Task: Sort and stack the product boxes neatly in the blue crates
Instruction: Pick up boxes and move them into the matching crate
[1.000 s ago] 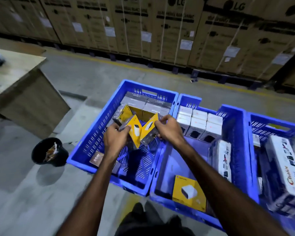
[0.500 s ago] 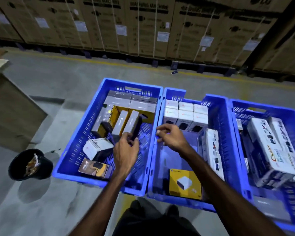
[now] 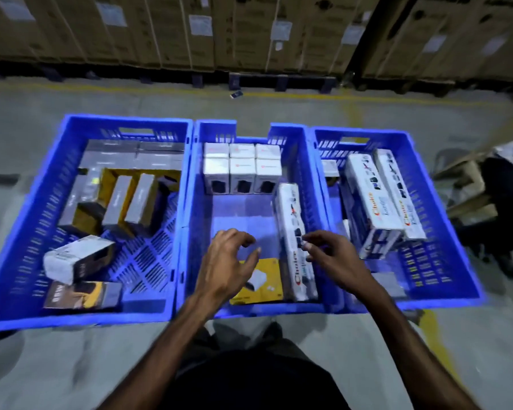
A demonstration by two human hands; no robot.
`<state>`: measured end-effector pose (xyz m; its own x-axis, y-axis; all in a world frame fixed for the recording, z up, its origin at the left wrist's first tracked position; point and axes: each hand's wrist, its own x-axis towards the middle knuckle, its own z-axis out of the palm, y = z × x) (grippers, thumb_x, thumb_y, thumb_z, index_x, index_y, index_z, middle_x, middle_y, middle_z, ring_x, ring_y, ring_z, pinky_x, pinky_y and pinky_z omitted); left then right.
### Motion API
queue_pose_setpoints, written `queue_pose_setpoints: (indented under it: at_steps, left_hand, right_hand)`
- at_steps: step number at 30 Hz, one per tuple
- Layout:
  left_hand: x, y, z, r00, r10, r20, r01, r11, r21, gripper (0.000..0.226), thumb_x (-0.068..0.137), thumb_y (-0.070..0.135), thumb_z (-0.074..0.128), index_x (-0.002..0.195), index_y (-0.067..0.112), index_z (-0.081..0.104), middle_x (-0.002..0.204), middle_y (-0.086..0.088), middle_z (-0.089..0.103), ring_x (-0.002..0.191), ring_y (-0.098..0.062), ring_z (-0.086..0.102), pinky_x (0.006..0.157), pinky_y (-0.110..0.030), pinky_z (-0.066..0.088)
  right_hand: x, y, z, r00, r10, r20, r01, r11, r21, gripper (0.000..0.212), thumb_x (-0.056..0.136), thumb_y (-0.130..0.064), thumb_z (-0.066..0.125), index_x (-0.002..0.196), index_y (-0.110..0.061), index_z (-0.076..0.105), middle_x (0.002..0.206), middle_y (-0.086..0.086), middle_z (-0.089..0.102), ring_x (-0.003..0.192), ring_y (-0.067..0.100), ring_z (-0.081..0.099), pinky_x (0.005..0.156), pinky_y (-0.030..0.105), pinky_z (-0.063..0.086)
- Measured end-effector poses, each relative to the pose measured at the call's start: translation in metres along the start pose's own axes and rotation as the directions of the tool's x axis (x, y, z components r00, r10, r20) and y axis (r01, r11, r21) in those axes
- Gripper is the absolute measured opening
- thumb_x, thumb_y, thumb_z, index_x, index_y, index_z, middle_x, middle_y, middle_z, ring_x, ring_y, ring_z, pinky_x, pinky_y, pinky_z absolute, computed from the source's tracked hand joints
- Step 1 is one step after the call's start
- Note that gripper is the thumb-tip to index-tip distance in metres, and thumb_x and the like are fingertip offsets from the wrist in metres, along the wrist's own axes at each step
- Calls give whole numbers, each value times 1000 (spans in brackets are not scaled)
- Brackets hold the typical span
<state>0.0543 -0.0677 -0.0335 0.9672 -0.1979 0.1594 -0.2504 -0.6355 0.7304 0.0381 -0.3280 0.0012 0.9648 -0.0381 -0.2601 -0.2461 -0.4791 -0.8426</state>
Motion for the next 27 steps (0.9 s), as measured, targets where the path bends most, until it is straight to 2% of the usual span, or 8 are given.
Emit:
queue_pose_setpoints:
  at_steps: [3,7,10,13,17,20,23,27]
  left_hand:
    - [5,17,30,991,19,132,-20,1000,0,23,91,39,69,102,19,74,98,6,68,98,-21,58,84,-41,51]
    - [17,50,66,974,103,201,-98,995,-34,17,92,36,74,103,23,73,98,10,67,99,-18,59,85,-37,52]
    - [26,75,90,952,213,221,-210,977,-39,15,91,29,75,102,19,74,96,7,70,94,-20,60,85,-33,50]
    - [35,99,111,903,312,297,-323,946,-11,14,90,29,72,101,20,73,91,5,68,88,-23,59,81,-36,50]
    - [45,136,138,767,435,472,-521,851,62,13,84,25,74,95,21,70,88,2,69,87,-29,62,74,-42,50]
    - [54,161,158,675,370,639,-585,796,157,13,78,27,75,88,21,68,90,-1,73,92,-31,69,75,-39,48]
    - [53,175,174,574,219,789,-613,754,237,13,78,22,69,82,19,57,94,-5,72,92,-36,69,71,-38,49]
    - [45,171,188,514,116,850,-664,681,309,18,81,21,66,99,20,67,103,-8,74,98,-37,71,79,-42,58]
  right_hand:
    - [-10,21,-37,998,-6,-67,5,1000,-12,19,100,-13,69,102,-32,72,93,0,78,77,16,78,75,36,59]
    - [-18,54,-88,992,-19,-122,3,992,-128,14,98,-18,71,106,-30,72,89,-6,77,76,9,76,74,38,59]
    - [-24,78,-121,1000,2,-27,-10,954,-300,13,96,-20,74,106,-28,74,92,-10,77,79,-1,71,77,32,56]
    - [-23,108,-149,991,84,108,-16,856,-517,20,92,-31,73,112,-27,76,103,-8,79,96,10,73,87,38,58]
    - [-13,137,-175,972,132,195,37,734,-678,30,88,-43,73,116,-35,69,114,-11,75,109,16,70,86,36,55]
    - [-1,151,-182,963,145,227,75,665,-743,36,84,-35,78,119,-35,67,119,-10,72,112,18,67,85,36,54]
    - [11,162,-184,945,175,274,78,696,-714,36,81,-30,84,115,-28,72,114,-6,75,107,20,70,86,38,56]
    - [21,168,-187,939,164,303,102,709,-698,32,79,-36,87,106,-25,74,108,-4,76,101,19,70,83,37,56]
